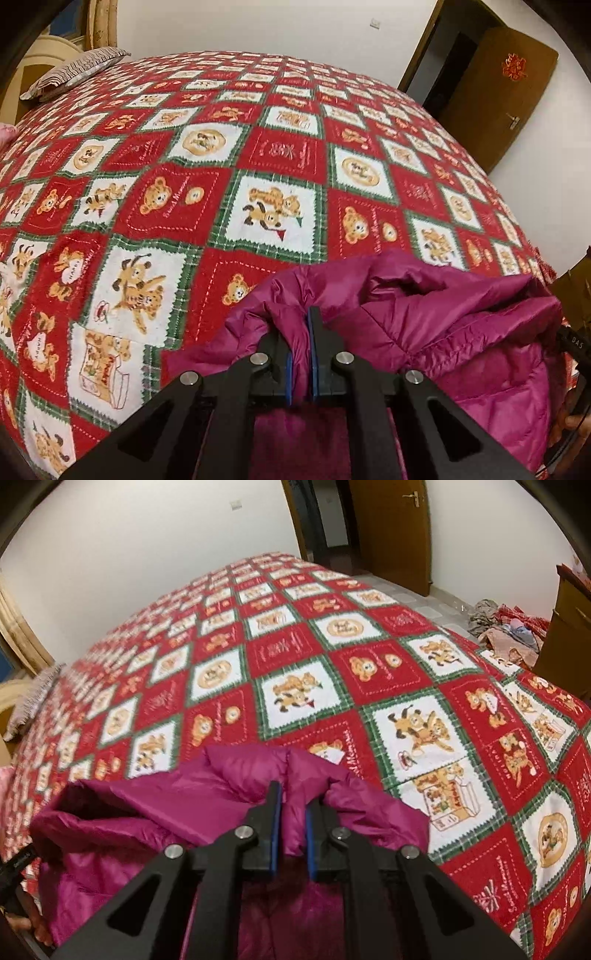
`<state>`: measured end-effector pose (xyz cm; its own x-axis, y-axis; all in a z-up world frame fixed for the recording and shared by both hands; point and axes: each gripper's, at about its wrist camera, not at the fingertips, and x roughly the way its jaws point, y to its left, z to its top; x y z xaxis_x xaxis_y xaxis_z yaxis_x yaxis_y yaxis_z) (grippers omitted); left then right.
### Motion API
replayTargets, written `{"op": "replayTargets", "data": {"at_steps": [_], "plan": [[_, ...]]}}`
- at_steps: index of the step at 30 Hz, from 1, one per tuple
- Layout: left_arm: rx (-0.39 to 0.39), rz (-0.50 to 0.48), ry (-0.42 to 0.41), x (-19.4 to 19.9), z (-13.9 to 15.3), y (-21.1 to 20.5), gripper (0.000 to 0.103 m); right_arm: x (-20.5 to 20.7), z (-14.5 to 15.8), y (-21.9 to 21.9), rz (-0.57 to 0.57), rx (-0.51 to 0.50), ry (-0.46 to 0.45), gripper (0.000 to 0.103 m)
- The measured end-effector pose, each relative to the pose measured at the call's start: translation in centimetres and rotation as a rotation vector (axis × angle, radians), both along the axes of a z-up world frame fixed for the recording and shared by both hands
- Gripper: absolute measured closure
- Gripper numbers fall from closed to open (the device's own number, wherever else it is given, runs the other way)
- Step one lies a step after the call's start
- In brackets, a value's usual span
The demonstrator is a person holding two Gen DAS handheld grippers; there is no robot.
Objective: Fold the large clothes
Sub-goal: 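Lift the held jacket end with both grippers and fold it toward the collar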
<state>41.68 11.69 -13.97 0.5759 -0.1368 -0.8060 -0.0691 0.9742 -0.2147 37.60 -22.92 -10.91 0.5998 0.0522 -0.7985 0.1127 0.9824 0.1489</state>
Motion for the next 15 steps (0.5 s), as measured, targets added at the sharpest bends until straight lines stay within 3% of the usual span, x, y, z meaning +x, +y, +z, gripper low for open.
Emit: {"op": "replayTargets", "data": {"at_steps": [5,7,11,12,13,15], "plan": [[0.044,0.002,-0.037,-0.1,-1.2,-0.5,0.095,0.7,-1.5,1.5,0.017,-0.098,-0.006,0.086],[0.009,0.013,-0.060,-0.5,-1.0,0.0,0.095,0.7,-1.9,2.0,0.021,-0.136,-0.024,0.084],[-0.139,0.037,-0.121,-2.1,1.1,2.9,0.094,0.1,-2.0,2.5,0.026,-0.156,-0.084,0.078],[-0.161,0.039,-0.134,-2.4,1.8,3.5,0.094,-0.1,-1.8,2.3,0.046,-0.133,-0.092,0.074],[-0.183,0.038,-0.147,-2.8,2.7,4.2,0.093,-0.4,-1.3,1.9,0.068,-0.089,-0.099,0.060],[-0.200,0.035,-0.157,-3.3,4.6,5.3,0.092,-1.4,0.2,1.0,0.075,-0.006,-0.153,0.044]]}}
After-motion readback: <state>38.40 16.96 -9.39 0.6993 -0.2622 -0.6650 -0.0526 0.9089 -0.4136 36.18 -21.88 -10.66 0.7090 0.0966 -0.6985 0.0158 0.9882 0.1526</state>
